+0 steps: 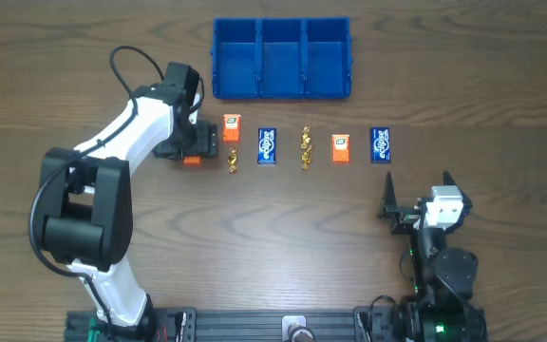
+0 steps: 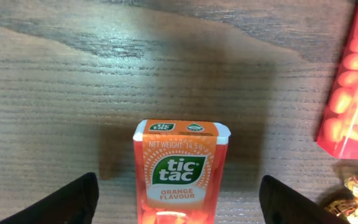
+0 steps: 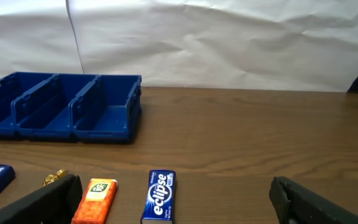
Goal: Sort Candies Into Trays
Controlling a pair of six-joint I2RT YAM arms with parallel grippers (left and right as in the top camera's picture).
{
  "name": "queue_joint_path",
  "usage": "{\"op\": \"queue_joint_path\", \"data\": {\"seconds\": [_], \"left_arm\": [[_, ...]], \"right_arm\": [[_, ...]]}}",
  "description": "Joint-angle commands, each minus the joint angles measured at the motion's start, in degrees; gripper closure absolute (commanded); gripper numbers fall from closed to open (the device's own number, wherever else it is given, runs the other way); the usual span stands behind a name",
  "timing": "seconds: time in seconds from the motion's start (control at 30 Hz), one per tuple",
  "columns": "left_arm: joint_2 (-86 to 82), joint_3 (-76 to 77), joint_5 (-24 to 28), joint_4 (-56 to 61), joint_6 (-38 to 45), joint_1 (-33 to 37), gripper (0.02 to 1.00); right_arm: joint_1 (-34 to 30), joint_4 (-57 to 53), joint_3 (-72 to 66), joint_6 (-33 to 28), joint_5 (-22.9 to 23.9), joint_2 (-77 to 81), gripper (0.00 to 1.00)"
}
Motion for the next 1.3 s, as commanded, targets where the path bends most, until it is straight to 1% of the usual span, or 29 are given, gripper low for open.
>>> {"op": "queue_joint_path", "data": {"seconds": [0.03, 0.2, 0.27, 0.37, 0.4, 0.47, 0.57, 0.67, 0.73, 0.8, 0.83, 0.9, 0.93, 0.97, 1.07, 1.13, 1.3], "left_arm": [[1.84, 0.66, -0.59, 0.24, -0.79, 0.22, 0.229], [2.71, 0.66, -0.72, 0.28, -1.33, 0.24, 0.31], [3.5, 0.66, -1.2, 0.22, -1.53, 0.22, 0.395], [3.65, 0.66, -1.16, 0.26, -2.47, 0.17, 0.579], [3.65, 0.66, -1.18, 0.26, -2.82, 0.17, 0.667], [3.43, 0.74, -1.16, 0.04, -3.13, 0.11, 0.774], [-0.22, 1.44, -1.16, -1.27, -4.68, -0.39, 0.803], [-9.31, 4.04, -1.77, -3.67, -7.56, -2.32, 0.803], [-14.75, 7.34, -4.66, -3.93, -8.96, -4.76, 0.792], [-16.65, 15.5, -10.05, -5.66, -10.23, -8.13, 0.781], [-15.76, 19.69, -11.78, -6.58, -10.29, -9.27, 0.781], [-11.43, 29.57, -13.46, -8.26, -9.49, -10.51, 0.783], [-8.98, 33.62, -13.55, -9.01, -8.85, -10.73, 0.783], [-4.07, 41.03, -13.55, -11.08, -8.15, -10.75, 0.783], [6.27, 53.09, -13.51, -15.61, -8.15, -10.64, 0.785], [11.85, 56.65, -13.53, -15.5, -8.15, -10.64, 0.781], [18.6, 57.02, -11.96, -14.86, -8.17, -9.6, 0.781]], "right_arm": [[0.44, -0.22, -0.22, -0.85, -0.48, -0.31, 0.003], [0.44, -0.22, -0.24, -0.85, -0.5, -0.31, 0.003], [0.44, -0.22, -0.24, -0.85, -0.48, -0.31, 0.003], [0.44, -0.22, -0.22, -0.85, -0.48, -0.31, 0.003], [0.44, -0.22, -0.24, -0.85, -0.5, -0.31, 0.003], [0.44, -0.22, -0.24, -0.83, -0.48, -0.31, 0.003], [0.44, -0.22, -0.22, -0.83, -0.48, -0.31, 0.003], [0.44, -0.22, -0.24, -0.85, -0.48, -0.31, 0.003], [0.44, -0.22, -0.22, -0.85, -0.48, -0.31, 0.003], [0.44, -0.24, -0.24, -0.85, -0.48, -0.31, 0.003], [0.44, -0.22, -0.22, -0.85, -0.48, -0.31, 0.005], [0.44, -0.22, -0.22, -0.85, -0.48, -0.31, 0.003], [0.44, -0.22, -0.22, -0.85, -0.5, -0.31, 0.003], [0.44, -0.22, -0.24, -0.85, -0.48, -0.31, 0.003], [0.44, -0.22, -0.24, -0.85, -0.48, -0.31, 0.003], [0.44, -0.24, -0.24, -0.85, -0.48, -0.31, 0.003], [0.44, -0.22, -0.22, -0.85, -0.48, -0.31, 0.003]]}}
